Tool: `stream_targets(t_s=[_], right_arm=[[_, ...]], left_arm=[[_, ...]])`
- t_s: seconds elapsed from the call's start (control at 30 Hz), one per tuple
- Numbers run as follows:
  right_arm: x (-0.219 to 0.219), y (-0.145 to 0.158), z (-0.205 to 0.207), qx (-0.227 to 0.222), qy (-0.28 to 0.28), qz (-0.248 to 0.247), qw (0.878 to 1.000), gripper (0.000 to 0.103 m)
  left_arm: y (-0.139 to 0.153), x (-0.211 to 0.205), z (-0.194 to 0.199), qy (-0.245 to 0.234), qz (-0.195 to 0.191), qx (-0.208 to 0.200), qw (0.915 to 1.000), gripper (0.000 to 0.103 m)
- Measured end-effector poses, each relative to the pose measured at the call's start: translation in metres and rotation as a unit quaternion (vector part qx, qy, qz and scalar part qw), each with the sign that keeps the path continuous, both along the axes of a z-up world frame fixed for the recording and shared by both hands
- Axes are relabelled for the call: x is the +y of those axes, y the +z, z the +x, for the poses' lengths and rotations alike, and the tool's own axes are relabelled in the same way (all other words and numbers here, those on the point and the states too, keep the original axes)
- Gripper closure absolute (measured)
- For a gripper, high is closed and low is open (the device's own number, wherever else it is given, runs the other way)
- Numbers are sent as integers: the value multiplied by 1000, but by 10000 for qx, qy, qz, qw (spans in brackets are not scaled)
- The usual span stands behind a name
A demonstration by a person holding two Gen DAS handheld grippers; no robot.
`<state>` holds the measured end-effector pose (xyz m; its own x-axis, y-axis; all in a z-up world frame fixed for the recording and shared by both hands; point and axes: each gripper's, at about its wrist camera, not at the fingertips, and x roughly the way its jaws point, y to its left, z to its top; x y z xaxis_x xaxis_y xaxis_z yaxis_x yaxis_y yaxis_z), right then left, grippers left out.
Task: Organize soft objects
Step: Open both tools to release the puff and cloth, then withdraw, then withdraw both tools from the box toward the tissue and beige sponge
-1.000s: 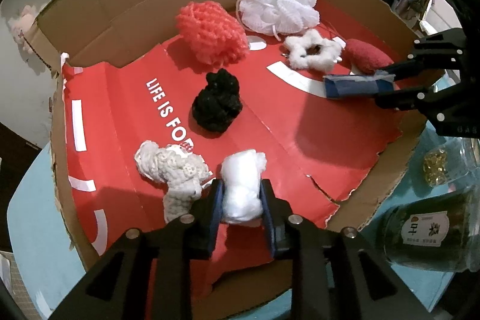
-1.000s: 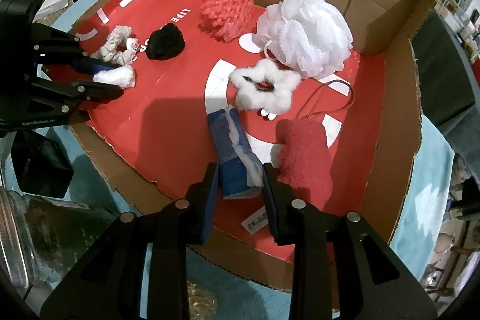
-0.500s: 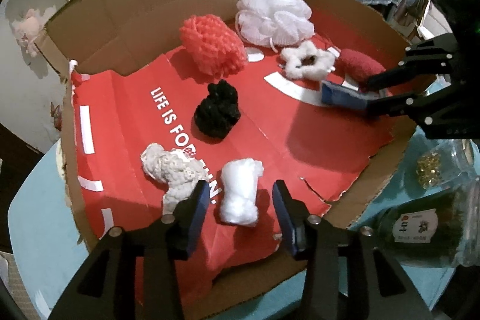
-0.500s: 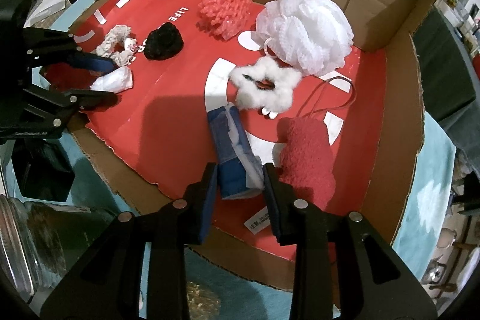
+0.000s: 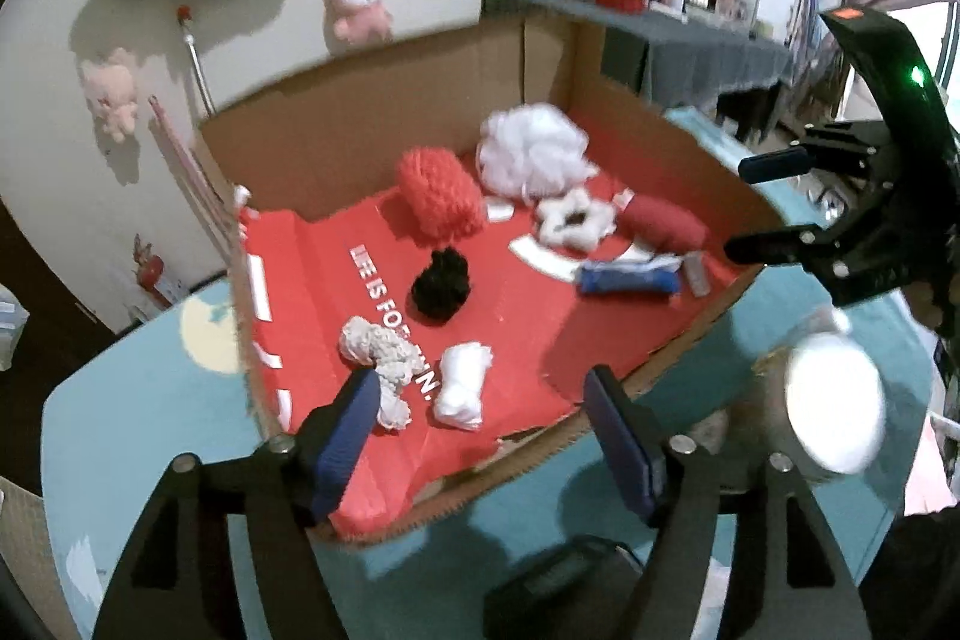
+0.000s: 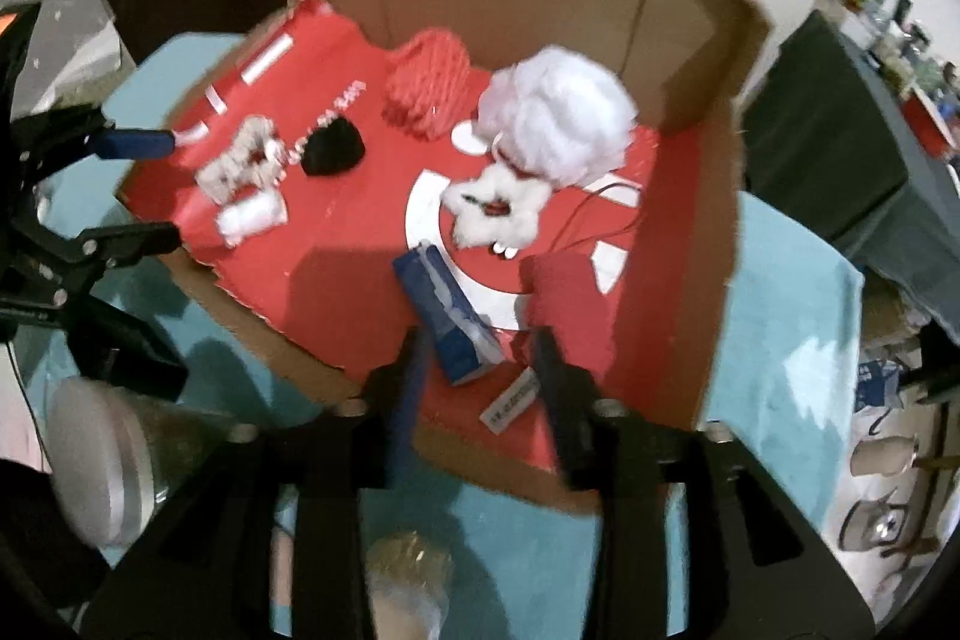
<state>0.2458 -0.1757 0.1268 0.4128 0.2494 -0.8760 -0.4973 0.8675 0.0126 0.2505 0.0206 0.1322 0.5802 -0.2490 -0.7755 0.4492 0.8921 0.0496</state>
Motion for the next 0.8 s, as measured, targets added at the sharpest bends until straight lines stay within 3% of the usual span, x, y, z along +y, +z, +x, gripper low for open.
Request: stream_targets(t_s=[0.03, 0.17, 0.37, 0.6, 0.8], right_arm=[[-2, 6, -6, -139, -34, 31, 9999, 23], [-8, 38, -39, -650, -121, 185, 9976, 22], [-15, 71, -97, -1240, -243, 392, 9912, 22], [-16, 93, -171, -1949, -387, 599, 9782, 16], [-16, 87, -223, -2374, -632, 763, 9663, 14]], left_arm=[[5, 0, -6, 14, -63, -82, 9999, 23], [28, 3, -43, 120, -309, -529, 9980, 8], [54, 6, -99, 338, -618, -1174, 9906, 0], [57, 7, -158, 610, -935, -1629, 9803, 0], [43, 4, -194, 812, -1138, -1793, 9738, 0]])
